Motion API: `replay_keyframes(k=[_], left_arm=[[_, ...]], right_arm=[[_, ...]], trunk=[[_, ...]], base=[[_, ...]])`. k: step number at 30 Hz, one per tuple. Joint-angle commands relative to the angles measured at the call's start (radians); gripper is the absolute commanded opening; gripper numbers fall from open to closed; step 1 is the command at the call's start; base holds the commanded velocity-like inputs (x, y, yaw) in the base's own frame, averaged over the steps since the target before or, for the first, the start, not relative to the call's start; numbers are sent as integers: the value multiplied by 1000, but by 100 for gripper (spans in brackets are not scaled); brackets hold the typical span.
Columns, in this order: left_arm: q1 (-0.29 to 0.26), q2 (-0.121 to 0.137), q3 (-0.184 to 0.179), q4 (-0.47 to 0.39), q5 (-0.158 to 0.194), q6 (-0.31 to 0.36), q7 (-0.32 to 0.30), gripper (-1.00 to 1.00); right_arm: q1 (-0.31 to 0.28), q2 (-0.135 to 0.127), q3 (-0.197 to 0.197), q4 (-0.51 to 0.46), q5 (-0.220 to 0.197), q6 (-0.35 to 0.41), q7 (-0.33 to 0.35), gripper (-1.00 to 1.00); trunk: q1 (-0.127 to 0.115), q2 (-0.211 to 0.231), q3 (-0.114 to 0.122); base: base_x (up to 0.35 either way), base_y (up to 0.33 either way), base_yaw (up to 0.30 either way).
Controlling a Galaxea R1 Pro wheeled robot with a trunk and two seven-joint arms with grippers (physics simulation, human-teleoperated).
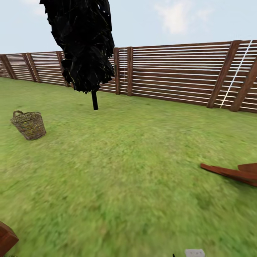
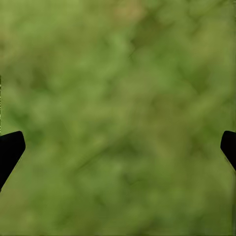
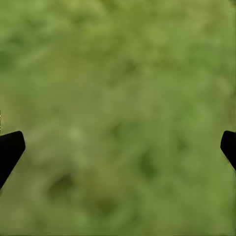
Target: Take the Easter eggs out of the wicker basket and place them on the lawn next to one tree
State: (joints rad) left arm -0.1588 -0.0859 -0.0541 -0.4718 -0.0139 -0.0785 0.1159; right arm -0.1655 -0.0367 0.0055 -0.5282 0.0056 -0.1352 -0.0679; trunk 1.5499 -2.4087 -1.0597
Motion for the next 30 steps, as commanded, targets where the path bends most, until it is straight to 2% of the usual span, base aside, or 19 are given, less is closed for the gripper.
replay_keyframes(k=[1,20,30], left_arm=[[-1,1,-6,1,-1,-3,8,100],[-1,1,-6,1,-3,-3,9,100],[-1,1,-6,1,-3,-3,10,100]], right_arm=[[0,0,1,0,1,-3,-3,100],[0,0,1,0,1,-3,-3,100],[0,0,1,0,1,-3,-3,100]], trunk=[[0,0,-1],[0,0,-1],[0,0,-1]], base=[[282,-82,282],[322,-54,282],[317,-166,282]])
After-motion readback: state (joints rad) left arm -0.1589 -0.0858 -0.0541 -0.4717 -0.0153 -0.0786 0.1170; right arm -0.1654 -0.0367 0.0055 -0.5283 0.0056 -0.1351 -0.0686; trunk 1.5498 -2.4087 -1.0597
